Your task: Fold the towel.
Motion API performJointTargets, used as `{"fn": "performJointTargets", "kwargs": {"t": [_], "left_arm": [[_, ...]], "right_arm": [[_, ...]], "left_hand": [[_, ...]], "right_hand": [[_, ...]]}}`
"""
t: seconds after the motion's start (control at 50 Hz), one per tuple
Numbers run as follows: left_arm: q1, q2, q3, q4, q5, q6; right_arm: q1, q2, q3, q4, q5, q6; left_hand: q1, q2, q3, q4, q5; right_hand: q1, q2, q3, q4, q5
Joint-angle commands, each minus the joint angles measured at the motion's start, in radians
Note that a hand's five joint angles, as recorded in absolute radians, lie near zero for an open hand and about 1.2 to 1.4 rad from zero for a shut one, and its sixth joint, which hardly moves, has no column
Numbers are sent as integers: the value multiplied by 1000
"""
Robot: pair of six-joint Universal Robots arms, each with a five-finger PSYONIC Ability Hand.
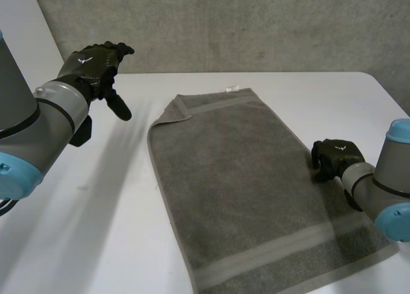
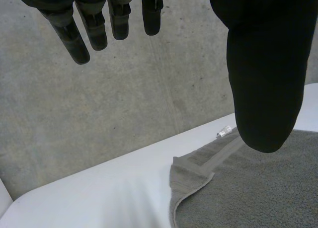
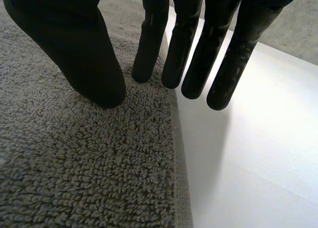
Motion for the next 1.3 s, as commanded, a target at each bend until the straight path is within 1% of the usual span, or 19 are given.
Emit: {"fn": "performJointTargets", "kwargs": {"t": [0.02, 0.22, 0.32, 0.36, 0.44, 0.56, 0.62, 0.66, 0.72, 0.82, 0.86, 0.92, 0.96, 0.98, 1.02, 1.08, 1.12, 1.24, 1.3], "left_arm": [[-1, 1, -3, 2, 0, 0], [-1, 2, -3, 2, 0, 0], [-1, 2, -3, 1, 0, 0], [-1, 2, -3, 2, 0, 0], [-1, 6, -3, 2, 0, 0], [-1, 7, -1, 2, 0, 0], [-3, -1, 2, 4, 0, 0], [-3, -8, 2, 5, 0, 0], [-3, -46, 8, 16, 2, 2], [-1, -126, 17, 15, 3, 6], [0, -195, 25, 15, 6, 31], [5, -226, 25, 15, 11, 61], [8, -279, 23, 15, 47, 144], [8, -280, 23, 15, 48, 144], [11, -333, 26, 18, 106, 243], [14, -356, 29, 19, 135, 287], [16, -398, 52, 31, 182, 345], [17, -462, 118, 71, 229, 377], [17, -548, 245, 90, 238, 400]], "right_arm": [[0, 16, -13, 0, 2, -1], [0, 28, -21, 2, 2, -3], [0, 28, -23, 2, 2, -3], [0, 27, -24, 2, 2, -3], [-4, 22, -24, 2, 0, -3], [-9, -68, -23, 10, -6, -3], [-4, -145, -23, 23, -36, 0], [-4, -212, -27, 40, -85, 0], [-3, -251, -32, 66, -121, 11], [3, -246, -30, 106, -132, 7], [5, -239, -27, 114, -132, 2], [3, -219, -21, 123, -132, -3], [-1, -214, -19, 125, -133, -3], [-3, -214, -15, 126, -136, -1], [-3, -216, -10, 128, -136, -3], [6, -217, 3, 132, -139, -4], [10, -217, 13, 132, -141, -4], [49, -196, 40, 126, -136, -7], [54, -179, 45, 126, -135, -9]], "left_hand": [[16, 18, 15, 16, -12], [16, 18, 15, 16, -12], [16, 18, 15, 16, -12], [16, 18, 15, 16, -12], [16, 18, 15, 16, -12], [13, 15, 13, 13, -15], [13, 15, 12, 13, -15], [13, 15, 12, 13, -15], [16, 18, 15, 16, -12], [25, 26, 24, 25, -3], [33, 35, 33, 34, 6], [36, 38, 36, 37, 9], [39, 41, 39, 40, 12], [39, 41, 39, 40, 12], [48, 50, 48, 48, 20], [48, 50, 48, 48, 20], [48, 50, 48, 48, 20], [95, 97, 95, 95, 67], [171, 173, 171, 171, 143]], "right_hand": [[372, 240, 236, 235, 271], [380, 249, 245, 244, 280], [480, 349, 345, 344, 380], [634, 503, 499, 498, 534], [635, 503, 499, 498, 535], [635, 503, 499, 498, 535], [635, 503, 499, 498, 535], [635, 503, 499, 498, 535], [635, 503, 499, 498, 535], [635, 503, 499, 498, 535], [635, 503, 499, 498, 535], [635, 503, 499, 498, 535], [635, 503, 499, 498, 535], [635, 503, 499, 498, 535], [635, 503, 499, 498, 535], [542, 411, 407, 406, 442], [519, 387, 383, 382, 418], [328, 197, 192, 191, 228], [234, 103, 99, 98, 134]]}}
